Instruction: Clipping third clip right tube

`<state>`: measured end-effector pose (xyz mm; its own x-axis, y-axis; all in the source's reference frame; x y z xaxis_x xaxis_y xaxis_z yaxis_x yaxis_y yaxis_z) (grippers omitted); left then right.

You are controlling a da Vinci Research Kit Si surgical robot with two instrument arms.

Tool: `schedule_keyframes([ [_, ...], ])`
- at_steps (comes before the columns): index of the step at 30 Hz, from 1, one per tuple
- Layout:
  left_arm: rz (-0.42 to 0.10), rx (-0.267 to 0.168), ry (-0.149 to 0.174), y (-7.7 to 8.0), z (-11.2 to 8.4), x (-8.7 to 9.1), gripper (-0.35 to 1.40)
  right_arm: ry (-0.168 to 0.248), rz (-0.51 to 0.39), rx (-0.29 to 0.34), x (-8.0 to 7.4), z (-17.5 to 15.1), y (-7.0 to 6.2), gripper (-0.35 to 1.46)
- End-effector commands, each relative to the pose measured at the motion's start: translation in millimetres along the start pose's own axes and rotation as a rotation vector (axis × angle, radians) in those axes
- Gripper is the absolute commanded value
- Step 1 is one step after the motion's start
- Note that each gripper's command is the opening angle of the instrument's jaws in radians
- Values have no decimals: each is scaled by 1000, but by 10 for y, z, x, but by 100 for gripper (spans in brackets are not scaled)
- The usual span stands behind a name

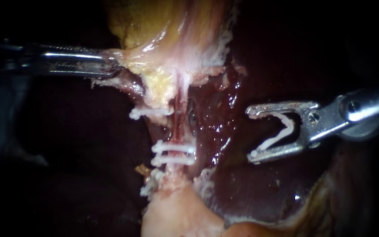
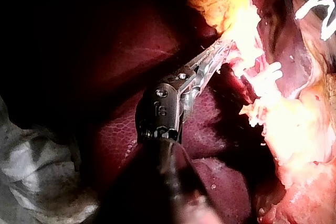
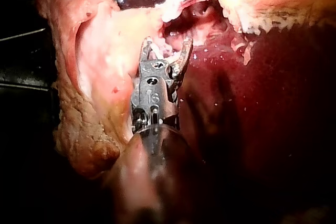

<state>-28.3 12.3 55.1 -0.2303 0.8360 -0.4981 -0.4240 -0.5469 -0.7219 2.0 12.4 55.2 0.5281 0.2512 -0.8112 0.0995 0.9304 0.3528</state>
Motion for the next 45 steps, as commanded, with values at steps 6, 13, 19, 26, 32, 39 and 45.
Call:
schedule_keyframes([
  [6, -10, -1, -5, 0, -29, 21, -35, 0, -1, 0, 0, 1, 0, 50],
  [13, -13, 20, 48, 1, -77, 55, -35, 0, -1, 0, 0, 1, 0, 50],
  [19, -11, 21, 54, 6, -81, 56, -35, 0, 1, 1, 2, 4, 0, 50],
  [26, -11, 22, 54, 7, -80, 56, -35, 13, 93, 19, 10, 20, 3, 50],
  [32, -11, 23, 55, 7, -80, 56, -35, 18, 151, 34, 19, 49, 12, 50],
  [39, -11, 25, 55, 8, -78, 55, -35, 61, 207, 45, 26, 95, 27, 50],
  [45, -11, 25, 56, 8, -77, 54, -35, 94, 233, 61, 26, 125, 39, 50],
])
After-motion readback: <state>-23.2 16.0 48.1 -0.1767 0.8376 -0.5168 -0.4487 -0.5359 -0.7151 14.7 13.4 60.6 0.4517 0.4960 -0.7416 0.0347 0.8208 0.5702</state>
